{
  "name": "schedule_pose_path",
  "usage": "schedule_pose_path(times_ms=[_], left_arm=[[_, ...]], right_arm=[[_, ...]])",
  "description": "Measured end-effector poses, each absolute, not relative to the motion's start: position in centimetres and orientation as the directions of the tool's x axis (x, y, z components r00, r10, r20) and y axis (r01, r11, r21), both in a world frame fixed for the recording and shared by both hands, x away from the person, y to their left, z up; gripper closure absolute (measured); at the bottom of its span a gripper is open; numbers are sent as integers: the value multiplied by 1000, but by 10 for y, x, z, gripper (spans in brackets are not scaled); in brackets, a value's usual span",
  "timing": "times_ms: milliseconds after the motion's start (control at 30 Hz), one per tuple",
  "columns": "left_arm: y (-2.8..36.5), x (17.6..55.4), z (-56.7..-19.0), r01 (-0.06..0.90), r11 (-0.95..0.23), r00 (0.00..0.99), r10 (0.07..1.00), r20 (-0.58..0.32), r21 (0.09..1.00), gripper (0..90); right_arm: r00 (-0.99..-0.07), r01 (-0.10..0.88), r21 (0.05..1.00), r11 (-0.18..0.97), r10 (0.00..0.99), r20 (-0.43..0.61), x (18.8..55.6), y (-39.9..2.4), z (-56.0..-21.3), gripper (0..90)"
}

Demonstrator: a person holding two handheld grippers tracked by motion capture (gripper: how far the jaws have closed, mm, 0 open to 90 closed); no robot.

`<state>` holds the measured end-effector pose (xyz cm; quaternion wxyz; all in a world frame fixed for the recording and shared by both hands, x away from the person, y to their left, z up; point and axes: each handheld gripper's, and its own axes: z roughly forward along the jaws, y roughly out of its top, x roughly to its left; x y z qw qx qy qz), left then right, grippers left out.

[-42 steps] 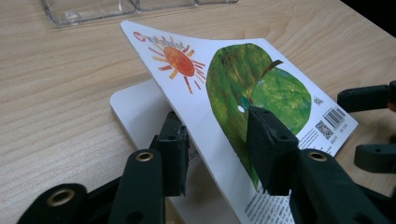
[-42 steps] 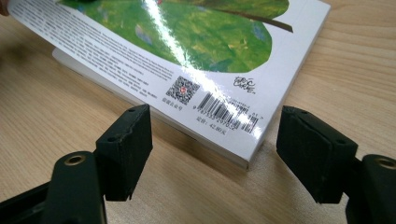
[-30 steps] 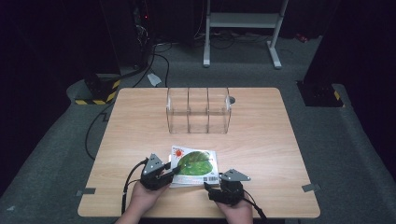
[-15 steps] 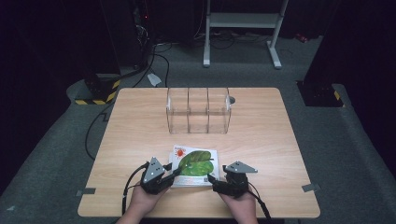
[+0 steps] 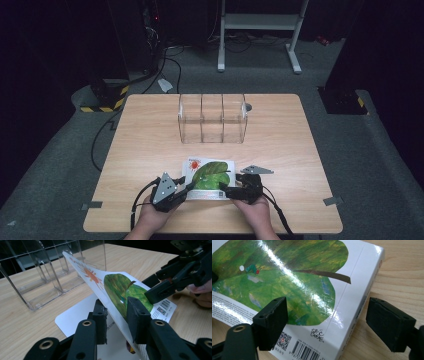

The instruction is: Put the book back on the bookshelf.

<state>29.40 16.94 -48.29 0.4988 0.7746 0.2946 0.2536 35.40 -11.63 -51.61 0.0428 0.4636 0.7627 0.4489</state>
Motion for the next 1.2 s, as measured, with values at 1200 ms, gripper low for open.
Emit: schedule_pose_path(times_ms=[1200], left_arm=[[166, 286, -492, 275, -264, 641, 767, 29, 924, 724]], right_arm=[[-571, 665, 728, 169, 743, 349, 353, -115, -510, 242]])
